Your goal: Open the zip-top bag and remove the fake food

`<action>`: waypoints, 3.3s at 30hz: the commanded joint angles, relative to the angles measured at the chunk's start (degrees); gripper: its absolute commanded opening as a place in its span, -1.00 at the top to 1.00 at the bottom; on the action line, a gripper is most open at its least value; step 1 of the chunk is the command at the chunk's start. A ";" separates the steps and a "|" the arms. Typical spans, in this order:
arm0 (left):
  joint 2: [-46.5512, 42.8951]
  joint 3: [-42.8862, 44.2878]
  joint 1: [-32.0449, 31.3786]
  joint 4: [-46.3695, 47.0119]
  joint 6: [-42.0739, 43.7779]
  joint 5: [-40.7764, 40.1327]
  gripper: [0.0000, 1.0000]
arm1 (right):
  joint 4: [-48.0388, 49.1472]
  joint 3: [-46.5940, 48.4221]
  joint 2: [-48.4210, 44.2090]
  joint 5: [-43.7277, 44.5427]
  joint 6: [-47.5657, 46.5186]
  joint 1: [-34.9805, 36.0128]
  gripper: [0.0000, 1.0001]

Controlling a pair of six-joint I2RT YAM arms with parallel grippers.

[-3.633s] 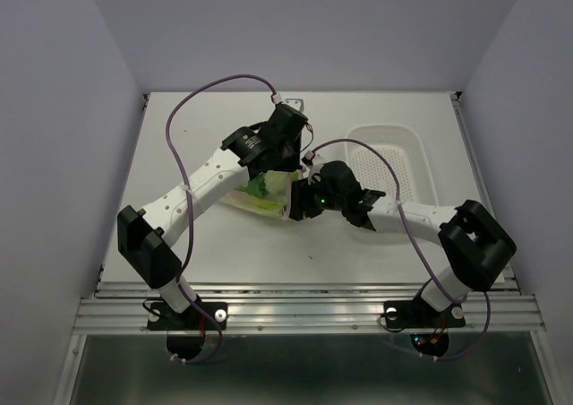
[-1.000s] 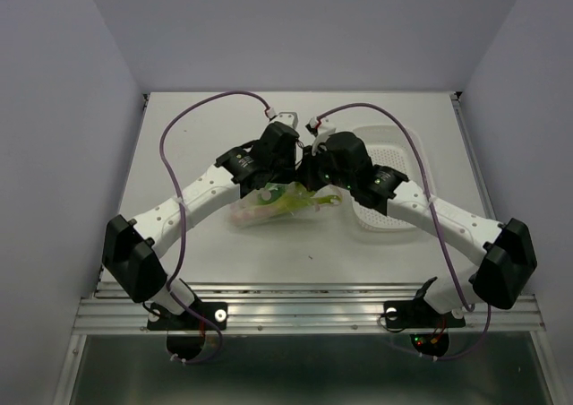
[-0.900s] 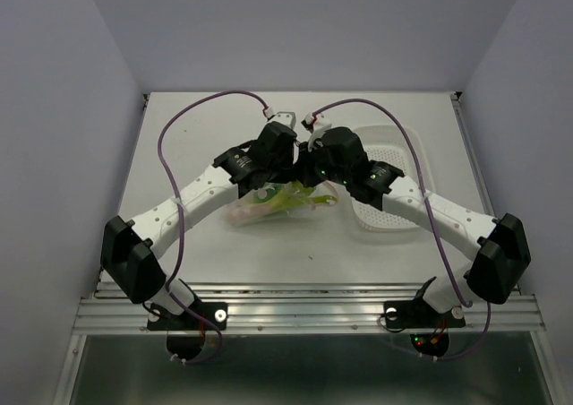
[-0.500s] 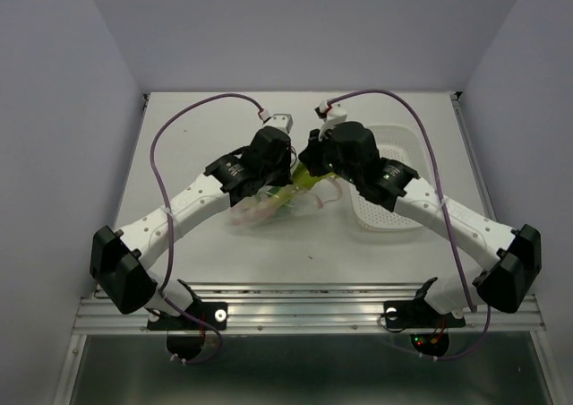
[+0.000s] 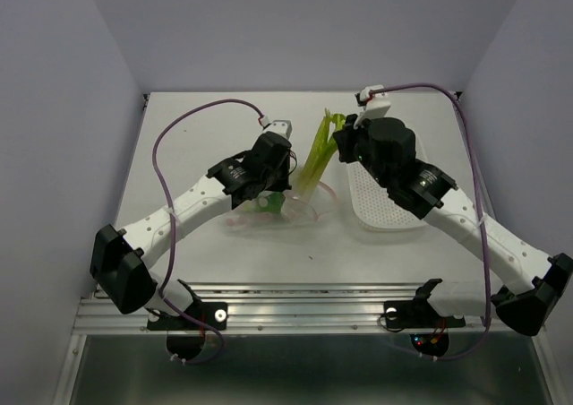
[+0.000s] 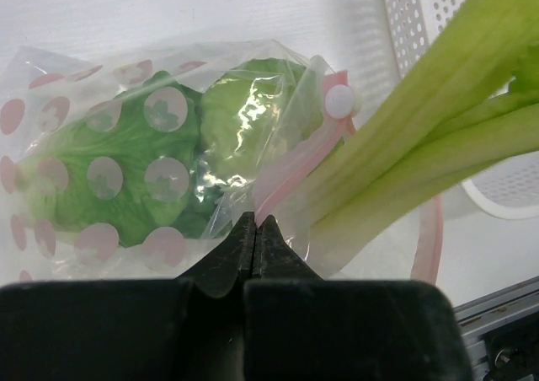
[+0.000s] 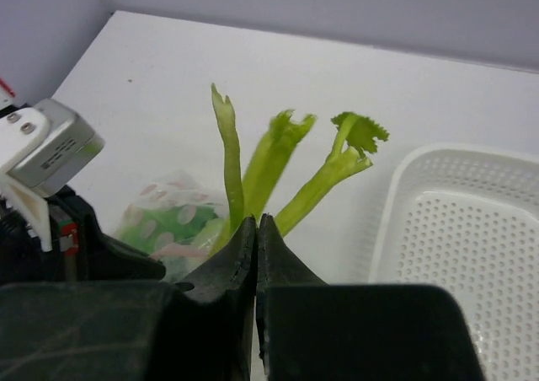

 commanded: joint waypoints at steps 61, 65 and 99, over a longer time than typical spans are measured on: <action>7.32 1.67 1.18 3.15 1.72 -1.21 1.00 | -2.80 0.55 20.04 -0.99 -15.86 -27.51 0.95; 7.76 1.58 1.44 3.32 1.54 -0.86 1.00 | -1.31 2.05 23.12 -6.19 -15.51 -27.51 0.82; 7.14 2.46 2.23 2.71 0.58 0.28 1.00 | -2.38 -16.40 16.61 10.70 27.30 -31.98 -1.00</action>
